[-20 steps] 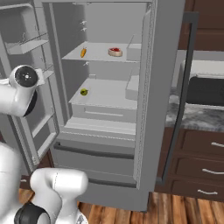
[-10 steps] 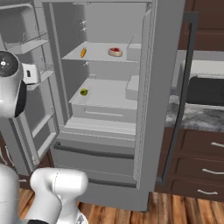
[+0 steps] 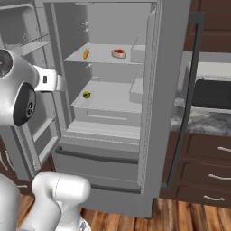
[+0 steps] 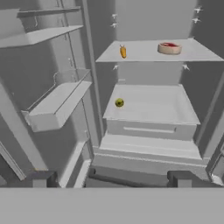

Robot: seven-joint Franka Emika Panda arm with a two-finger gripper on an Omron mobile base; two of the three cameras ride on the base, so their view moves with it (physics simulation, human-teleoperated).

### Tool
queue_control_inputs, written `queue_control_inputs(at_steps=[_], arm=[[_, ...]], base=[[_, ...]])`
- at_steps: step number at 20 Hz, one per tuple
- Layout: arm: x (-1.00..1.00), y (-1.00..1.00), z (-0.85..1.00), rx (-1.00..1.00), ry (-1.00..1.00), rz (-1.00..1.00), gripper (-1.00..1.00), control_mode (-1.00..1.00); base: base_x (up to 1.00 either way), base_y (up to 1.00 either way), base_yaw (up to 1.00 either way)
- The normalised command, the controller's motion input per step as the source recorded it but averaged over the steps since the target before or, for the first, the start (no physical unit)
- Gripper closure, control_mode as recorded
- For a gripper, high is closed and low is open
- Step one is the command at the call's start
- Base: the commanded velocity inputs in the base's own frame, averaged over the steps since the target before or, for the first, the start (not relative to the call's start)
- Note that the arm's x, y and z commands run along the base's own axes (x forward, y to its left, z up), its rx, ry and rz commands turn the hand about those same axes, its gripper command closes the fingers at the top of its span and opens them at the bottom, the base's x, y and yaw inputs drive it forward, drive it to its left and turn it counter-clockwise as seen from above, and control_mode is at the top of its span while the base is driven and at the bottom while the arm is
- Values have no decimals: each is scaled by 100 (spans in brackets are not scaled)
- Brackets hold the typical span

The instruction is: Open the fridge, remove the pear, carrot, and steak, and place them on any counter.

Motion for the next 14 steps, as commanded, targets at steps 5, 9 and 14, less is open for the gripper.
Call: queue_control_inputs(at_steps=[5,9,14], arm=[[-7,-28,6,0,0,-36,-100,-100],[-1,-33,14,0,0,-25,-100,-100],[-16,-50,9,0,0,-15,-100,-100]], base=[[0,0,0],[0,0,0],[0,0,0]])
